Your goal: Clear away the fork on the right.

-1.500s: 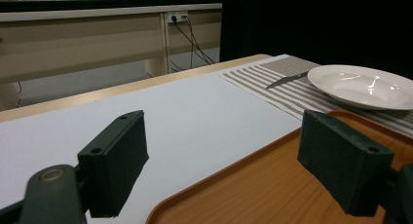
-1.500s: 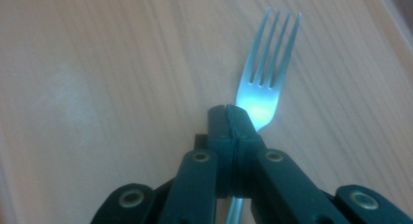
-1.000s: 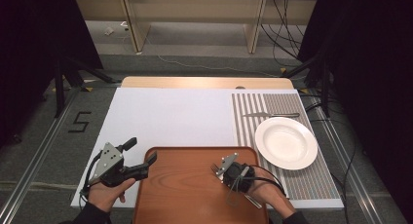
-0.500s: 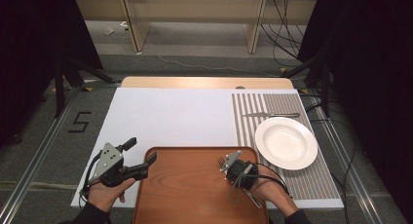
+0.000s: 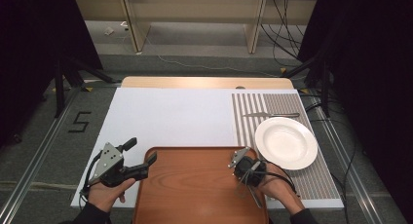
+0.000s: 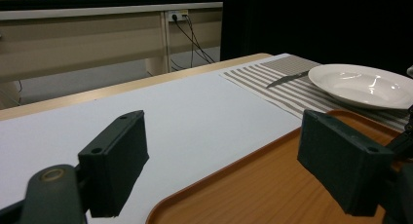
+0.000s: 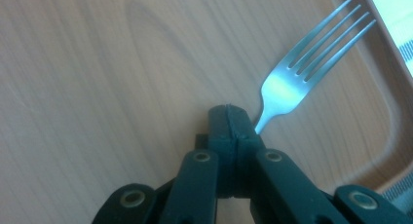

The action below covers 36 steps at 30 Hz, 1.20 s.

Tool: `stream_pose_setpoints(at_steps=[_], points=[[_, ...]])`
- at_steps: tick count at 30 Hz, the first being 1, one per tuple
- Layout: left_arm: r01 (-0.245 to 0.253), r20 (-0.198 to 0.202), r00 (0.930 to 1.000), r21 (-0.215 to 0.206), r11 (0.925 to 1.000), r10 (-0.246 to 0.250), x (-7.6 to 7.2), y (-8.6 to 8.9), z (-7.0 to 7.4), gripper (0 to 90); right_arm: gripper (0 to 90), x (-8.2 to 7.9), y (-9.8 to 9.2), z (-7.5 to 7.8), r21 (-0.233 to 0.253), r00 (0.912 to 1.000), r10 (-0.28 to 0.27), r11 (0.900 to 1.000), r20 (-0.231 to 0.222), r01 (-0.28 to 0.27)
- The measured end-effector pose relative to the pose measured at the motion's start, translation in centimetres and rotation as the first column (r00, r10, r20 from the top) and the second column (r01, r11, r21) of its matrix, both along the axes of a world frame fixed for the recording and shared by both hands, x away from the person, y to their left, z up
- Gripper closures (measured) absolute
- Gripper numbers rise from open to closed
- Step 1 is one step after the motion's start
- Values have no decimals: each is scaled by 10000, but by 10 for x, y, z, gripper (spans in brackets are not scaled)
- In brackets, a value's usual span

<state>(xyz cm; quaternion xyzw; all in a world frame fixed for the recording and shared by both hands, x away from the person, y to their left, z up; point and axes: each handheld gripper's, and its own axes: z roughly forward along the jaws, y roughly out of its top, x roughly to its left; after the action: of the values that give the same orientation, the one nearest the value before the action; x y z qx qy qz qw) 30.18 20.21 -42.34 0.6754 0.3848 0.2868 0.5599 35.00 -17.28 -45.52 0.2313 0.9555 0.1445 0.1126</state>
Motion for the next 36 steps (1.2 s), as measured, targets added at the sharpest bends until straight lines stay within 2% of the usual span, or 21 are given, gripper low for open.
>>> stream_pose_setpoints(at_steps=[10, 25, 36], points=[[12, 19, 10000, 1, 10000, -12, -1, 0, 0, 179, 900, 2, -10, 0, -340, 9993, -378, 9987, -51, 376], [-9, 9, 10000, -16, 10000, 9, 0, 0, 0, 180, 900, 3, -21, 1, -409, 9962, -813, 9960, -319, 800], [-46, -13, 10000, -6, 10000, 46, 2, 0, 0, 181, 900, 2, -26, 2, -379, 9958, -826, 9960, -397, 811]])
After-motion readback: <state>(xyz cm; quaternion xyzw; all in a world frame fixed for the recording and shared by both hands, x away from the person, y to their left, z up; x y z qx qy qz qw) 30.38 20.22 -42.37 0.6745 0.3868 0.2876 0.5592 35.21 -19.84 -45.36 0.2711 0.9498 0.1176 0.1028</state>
